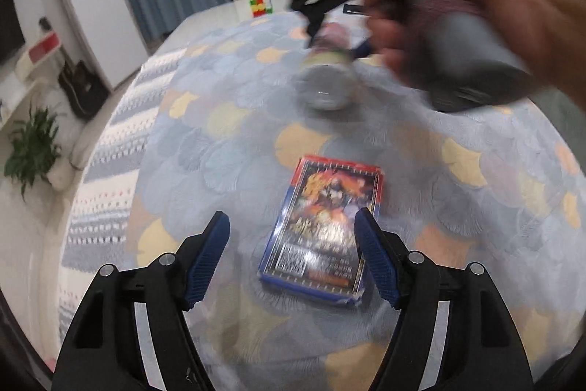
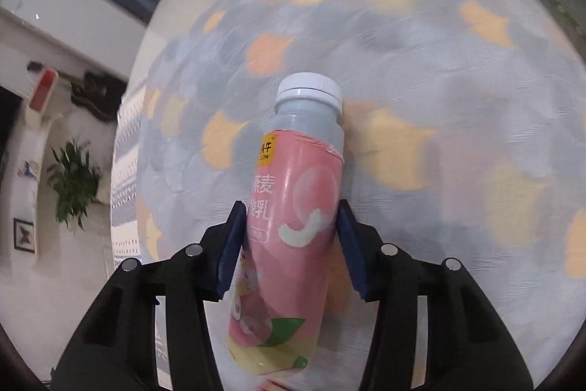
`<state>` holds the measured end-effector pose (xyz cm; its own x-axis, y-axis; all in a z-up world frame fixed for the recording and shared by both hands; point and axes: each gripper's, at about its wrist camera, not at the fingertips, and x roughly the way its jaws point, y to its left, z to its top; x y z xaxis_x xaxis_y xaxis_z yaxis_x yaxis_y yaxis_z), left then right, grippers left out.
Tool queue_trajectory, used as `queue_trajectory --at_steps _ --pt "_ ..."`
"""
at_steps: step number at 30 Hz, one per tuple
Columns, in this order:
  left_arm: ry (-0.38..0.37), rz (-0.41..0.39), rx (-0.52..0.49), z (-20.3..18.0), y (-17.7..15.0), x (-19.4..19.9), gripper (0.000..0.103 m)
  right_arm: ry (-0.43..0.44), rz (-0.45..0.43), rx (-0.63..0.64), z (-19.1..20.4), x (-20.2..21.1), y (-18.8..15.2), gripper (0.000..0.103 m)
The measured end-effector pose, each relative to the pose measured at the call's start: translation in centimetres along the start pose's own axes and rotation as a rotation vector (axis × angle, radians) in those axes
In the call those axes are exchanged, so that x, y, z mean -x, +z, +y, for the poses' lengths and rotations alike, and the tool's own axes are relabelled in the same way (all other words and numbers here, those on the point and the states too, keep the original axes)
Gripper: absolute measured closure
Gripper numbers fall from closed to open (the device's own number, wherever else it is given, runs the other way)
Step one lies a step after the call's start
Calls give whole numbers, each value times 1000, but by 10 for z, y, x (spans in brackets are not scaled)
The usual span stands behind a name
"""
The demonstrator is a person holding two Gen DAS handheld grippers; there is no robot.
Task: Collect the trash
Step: 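Grasp the pink yogurt bottle with the right tool while left tool grasps red card box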
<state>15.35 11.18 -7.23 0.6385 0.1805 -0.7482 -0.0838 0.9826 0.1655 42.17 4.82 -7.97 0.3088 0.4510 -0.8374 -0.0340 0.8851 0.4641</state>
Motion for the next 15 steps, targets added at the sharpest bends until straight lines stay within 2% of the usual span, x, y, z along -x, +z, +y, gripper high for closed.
queue_trajectory --at_steps 4,6,7,9,10,12,14,15 --pt "27 -16 -29 -9 9 -7 34 68 -117 48 -32 43 -19 56" --pt "28 -18 -21 -12 14 -14 34 67 -79 -1 -48 49 -20 56" --pt "24 -13 -3 -12 17 -16 34 89 -92 -55 -58 60 -19 56" --pt "-13 11 34 -9 21 -19 34 142 -112 -82 -67 77 -19 56" --pt "-72 47 61 -8 23 -22 34 151 -126 -70 -67 87 -19 56" --pt "-121 109 60 -17 23 -29 33 143 -171 -24 -66 109 -20 56" --pt "-130 129 30 -29 16 -33 32 158 -201 -13 -68 128 -23 56" --pt "-105 104 22 -33 14 -31 28 168 -208 -19 -71 135 -25 56"
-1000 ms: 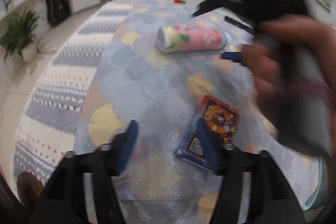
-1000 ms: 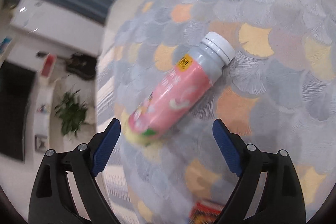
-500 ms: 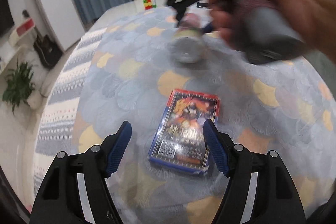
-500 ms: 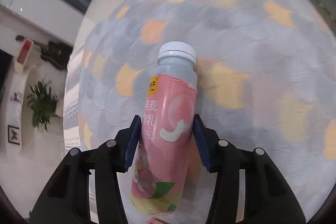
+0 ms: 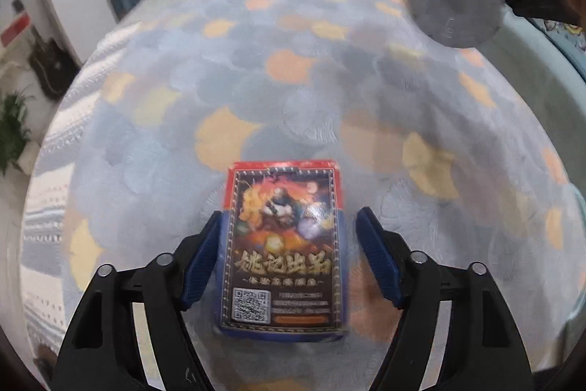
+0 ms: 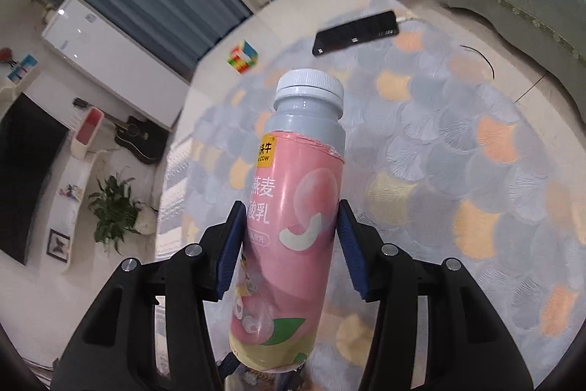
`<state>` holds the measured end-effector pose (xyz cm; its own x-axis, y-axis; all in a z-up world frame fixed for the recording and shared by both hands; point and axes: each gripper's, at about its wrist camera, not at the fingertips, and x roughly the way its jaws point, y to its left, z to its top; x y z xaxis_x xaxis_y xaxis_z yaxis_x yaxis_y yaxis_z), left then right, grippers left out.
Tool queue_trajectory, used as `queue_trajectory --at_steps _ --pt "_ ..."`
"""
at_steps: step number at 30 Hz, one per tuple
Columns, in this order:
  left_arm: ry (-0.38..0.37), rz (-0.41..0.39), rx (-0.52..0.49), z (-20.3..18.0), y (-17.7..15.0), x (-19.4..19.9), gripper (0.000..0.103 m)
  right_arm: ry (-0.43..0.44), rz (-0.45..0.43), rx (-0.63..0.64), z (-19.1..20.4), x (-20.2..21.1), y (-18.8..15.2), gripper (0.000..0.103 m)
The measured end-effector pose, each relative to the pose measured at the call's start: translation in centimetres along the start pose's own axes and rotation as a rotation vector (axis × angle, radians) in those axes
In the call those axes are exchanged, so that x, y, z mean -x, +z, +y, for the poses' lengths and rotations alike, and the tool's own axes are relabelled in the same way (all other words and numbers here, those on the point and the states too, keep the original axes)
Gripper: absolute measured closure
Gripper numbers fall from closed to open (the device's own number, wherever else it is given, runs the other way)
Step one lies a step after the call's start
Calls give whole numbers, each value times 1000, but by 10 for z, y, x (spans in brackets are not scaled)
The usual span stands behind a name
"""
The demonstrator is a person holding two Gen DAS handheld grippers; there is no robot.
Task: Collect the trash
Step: 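Grasp the pink yogurt bottle with the right tool while left tool grasps red card box, then carry the pink bottle and red card box over the blue basket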
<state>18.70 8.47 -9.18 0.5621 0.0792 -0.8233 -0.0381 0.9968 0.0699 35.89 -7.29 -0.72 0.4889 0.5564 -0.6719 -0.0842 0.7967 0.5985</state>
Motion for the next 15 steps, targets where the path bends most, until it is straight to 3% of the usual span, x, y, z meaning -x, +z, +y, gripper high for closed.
queue_trajectory --at_steps 3,5,8,10,15 --pt "-25 15 19 1 -2 -1 30 18 -18 -20 -7 21 -4 56" --pt "-40 3 11 2 -2 2 46 25 -31 -30 -9 30 -9 56" --pt "-102 -6 28 4 -4 7 47 39 -46 -31 -12 47 -20 56" --pt "-99 -36 27 2 -3 15 47 28 -72 -5 -7 58 -27 56" --pt "-140 -170 86 13 5 66 47 -60 -180 150 11 96 -47 56"
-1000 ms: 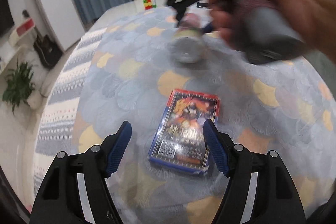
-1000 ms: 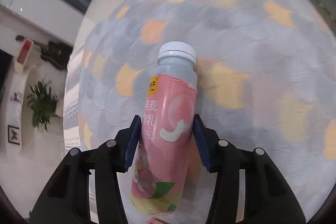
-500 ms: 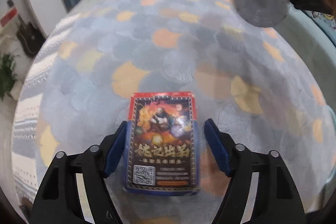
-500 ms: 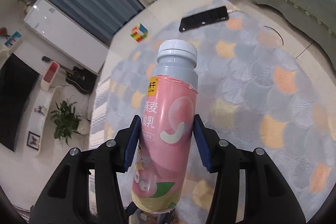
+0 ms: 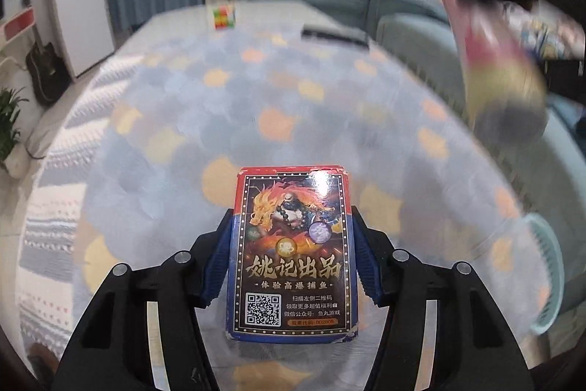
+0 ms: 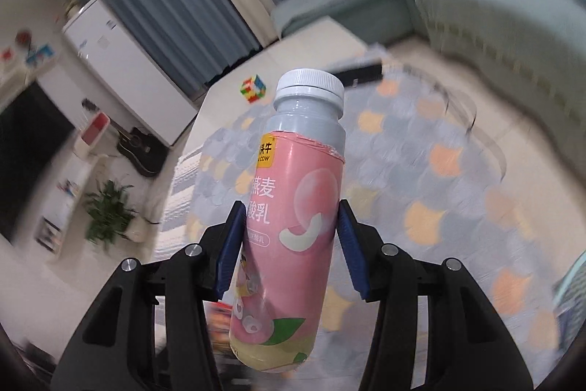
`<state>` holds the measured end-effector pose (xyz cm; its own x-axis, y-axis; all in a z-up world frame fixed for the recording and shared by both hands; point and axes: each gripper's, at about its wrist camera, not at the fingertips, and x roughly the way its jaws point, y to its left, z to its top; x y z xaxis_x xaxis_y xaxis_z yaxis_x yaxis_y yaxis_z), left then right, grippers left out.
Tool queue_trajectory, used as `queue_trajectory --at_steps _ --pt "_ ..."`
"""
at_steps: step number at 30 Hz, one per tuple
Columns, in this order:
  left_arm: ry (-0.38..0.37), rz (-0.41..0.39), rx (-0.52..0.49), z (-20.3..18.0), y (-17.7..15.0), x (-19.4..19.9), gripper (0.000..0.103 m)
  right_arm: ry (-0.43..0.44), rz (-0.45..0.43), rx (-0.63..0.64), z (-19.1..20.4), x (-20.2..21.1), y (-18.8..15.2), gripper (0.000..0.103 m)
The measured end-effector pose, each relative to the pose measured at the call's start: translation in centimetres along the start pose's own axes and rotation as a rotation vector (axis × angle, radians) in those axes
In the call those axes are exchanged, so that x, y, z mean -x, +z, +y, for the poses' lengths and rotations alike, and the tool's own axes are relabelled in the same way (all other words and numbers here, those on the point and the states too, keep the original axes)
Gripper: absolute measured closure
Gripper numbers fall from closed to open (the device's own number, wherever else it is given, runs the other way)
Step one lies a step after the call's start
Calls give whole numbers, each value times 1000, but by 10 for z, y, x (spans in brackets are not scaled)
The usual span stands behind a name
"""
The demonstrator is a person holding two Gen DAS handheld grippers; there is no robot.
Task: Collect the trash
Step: 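Carry the pink bottle and red card box over the blue basket, then open both tools to drop the pink bottle and card box into the basket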
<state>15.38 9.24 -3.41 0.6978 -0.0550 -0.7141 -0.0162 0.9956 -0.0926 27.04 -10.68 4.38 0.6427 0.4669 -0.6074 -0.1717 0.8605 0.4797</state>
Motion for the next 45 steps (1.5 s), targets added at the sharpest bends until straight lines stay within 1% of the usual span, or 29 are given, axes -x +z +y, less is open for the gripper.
queue_trajectory --at_steps 4,6,8,12,14,16,21,25,28,35,38,40,43,45 --pt "-38 -112 33 3 11 42 47 -112 -129 171 20 40 -13 56" --pt "-56 -163 26 0 13 63 47 -166 -174 225 23 56 -21 56" --pt "-80 -198 12 -6 17 74 47 -215 -210 250 22 72 -30 56" --pt "-124 -268 -41 -28 14 95 47 -244 -235 239 6 101 -44 57" --pt "-142 -289 -71 -40 11 102 47 -258 -239 231 -6 113 -52 57" --pt "-173 -294 -105 -56 6 109 47 -268 -237 227 -15 122 -58 57" --pt "-222 -325 -196 -93 -6 126 47 -282 -252 247 -36 153 -80 57" --pt "-257 -338 -249 -121 -15 133 47 -286 -263 237 -56 178 -96 58" --pt "-278 -330 -277 -137 -22 133 47 -290 -263 224 -72 193 -104 58" --pt "-337 -294 -340 -185 -36 127 47 -307 -307 172 -111 234 -108 58" --pt "-370 -280 -348 -203 -38 124 47 -326 -319 160 -129 247 -110 58" --pt "-396 -264 -347 -216 -40 119 47 -345 -315 150 -139 251 -112 57" --pt "-440 -237 -360 -244 -45 112 47 -376 -289 132 -162 257 -118 58" --pt "-473 -221 -383 -261 -50 107 46 -414 -260 119 -181 259 -121 58"
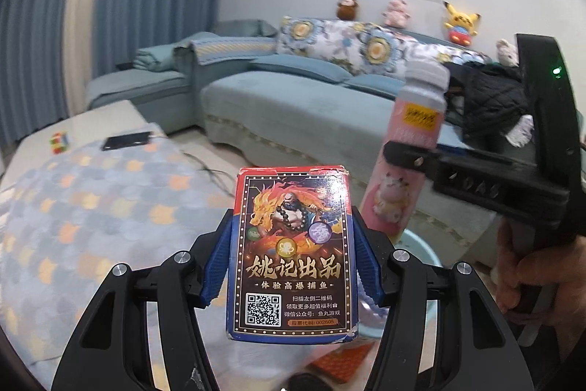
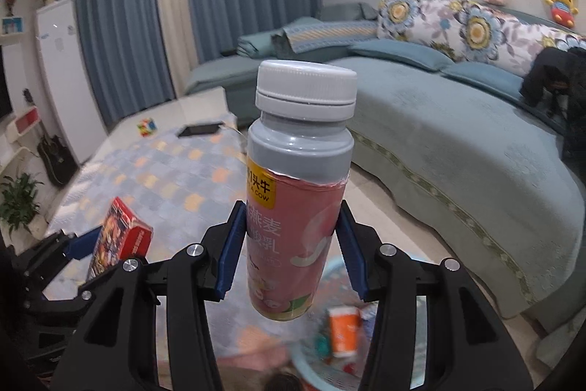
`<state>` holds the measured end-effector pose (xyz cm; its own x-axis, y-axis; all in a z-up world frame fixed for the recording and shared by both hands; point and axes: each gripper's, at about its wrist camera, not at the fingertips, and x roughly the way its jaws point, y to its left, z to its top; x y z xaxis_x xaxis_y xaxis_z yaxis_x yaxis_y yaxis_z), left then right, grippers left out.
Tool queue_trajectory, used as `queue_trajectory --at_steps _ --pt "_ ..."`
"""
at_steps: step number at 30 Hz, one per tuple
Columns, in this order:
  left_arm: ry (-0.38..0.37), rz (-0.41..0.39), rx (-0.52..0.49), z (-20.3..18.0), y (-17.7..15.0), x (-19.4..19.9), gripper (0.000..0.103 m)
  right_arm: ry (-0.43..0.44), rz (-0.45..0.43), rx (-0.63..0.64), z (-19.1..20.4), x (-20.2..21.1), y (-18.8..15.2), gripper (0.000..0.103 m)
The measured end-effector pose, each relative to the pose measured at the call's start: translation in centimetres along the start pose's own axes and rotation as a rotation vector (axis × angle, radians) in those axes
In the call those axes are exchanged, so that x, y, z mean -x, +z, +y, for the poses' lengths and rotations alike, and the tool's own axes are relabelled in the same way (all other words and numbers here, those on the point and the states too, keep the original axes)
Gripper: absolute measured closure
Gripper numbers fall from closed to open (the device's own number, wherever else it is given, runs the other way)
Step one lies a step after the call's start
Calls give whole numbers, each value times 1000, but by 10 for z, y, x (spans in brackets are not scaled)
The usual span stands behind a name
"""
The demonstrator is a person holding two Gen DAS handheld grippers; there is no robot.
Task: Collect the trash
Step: 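Open both tools to drop the pink bottle and card box into the basket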
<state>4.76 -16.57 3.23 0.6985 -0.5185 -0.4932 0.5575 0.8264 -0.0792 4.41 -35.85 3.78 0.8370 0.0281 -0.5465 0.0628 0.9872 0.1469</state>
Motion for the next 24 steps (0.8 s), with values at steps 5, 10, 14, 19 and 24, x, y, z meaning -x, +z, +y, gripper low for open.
queue_trajectory --at_steps 5,10,14,19,24 --pt "-85 24 -31 -26 4 -30 46 -87 71 -65 -47 -9 -12 58" --pt "-148 46 -45 -44 10 -54 46 -146 126 -130 -90 -14 -18 57" --pt "-216 74 -41 -57 15 -74 46 -138 214 -147 -116 -24 -26 56" --pt "-285 189 -33 -67 13 -107 43 -158 255 -159 -131 -28 -34 47" --pt "-255 202 13 -59 7 -111 24 -166 212 -214 -140 -18 -30 45"
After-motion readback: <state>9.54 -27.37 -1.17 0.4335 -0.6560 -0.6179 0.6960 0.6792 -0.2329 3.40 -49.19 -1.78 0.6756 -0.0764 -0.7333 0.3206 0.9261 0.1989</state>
